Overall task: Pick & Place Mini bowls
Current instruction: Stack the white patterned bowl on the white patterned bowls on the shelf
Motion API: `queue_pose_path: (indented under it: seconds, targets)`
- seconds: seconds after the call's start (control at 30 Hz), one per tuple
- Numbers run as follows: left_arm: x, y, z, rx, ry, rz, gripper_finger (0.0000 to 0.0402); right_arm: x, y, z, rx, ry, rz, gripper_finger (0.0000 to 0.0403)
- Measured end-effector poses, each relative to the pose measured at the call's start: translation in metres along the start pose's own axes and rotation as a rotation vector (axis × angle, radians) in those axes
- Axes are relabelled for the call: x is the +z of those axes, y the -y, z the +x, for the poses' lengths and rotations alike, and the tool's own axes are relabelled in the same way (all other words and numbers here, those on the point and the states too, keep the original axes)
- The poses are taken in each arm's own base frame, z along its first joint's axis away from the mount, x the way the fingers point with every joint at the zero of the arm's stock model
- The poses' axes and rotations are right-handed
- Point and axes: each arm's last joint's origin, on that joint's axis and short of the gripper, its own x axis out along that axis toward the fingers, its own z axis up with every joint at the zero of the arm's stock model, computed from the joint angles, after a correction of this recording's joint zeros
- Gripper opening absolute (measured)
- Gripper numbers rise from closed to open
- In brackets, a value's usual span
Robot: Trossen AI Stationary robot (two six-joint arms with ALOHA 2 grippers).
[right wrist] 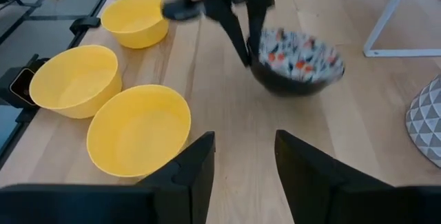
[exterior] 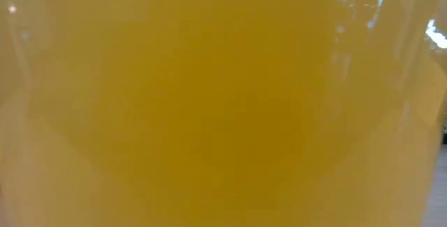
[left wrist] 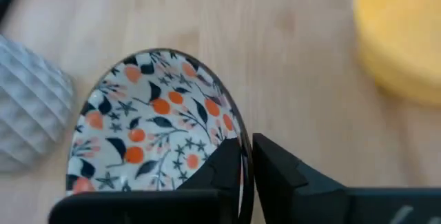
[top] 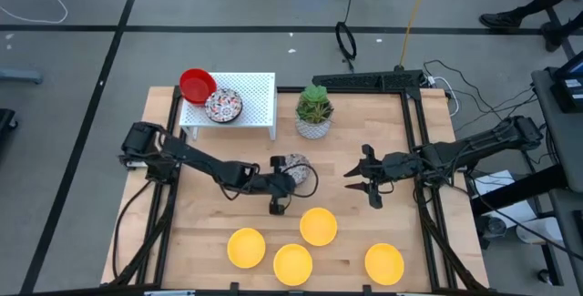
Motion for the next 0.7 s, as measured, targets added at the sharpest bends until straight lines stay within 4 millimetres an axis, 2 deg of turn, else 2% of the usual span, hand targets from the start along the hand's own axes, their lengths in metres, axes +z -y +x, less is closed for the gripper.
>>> queue_pose_path:
  seconds: [0.2,0.37,0.47,0.6,0.7]
  targets:
    - [0.046,-0.018,-0.034,0.08,0.06,0.017,0.0012,0.0,0.0,0.0,-0.001,-0.004,-0.001,0.0134]
    - [0.077,-0.047,-0.084,0.26,0.053,0.0,0.003,0.0,0.0,0.0,-0.001,-0.002,0.0,0.0134]
    - [0.082,-0.064,-0.112,0.369,0.01,-0.006,0.0042,0.0,0.0,0.0,-0.001,-0.003,-0.001,0.0132]
    - [0.084,-0.091,-0.152,0.482,-0.009,-0.098,0.0026,-0.001,0.0,0.0,-0.002,-0.008,-0.001,0.0132]
    - [0.073,-0.11,-0.177,0.554,-0.054,-0.181,0.0013,-0.001,0.0,0.0,-0.002,-0.004,-0.003,0.0132]
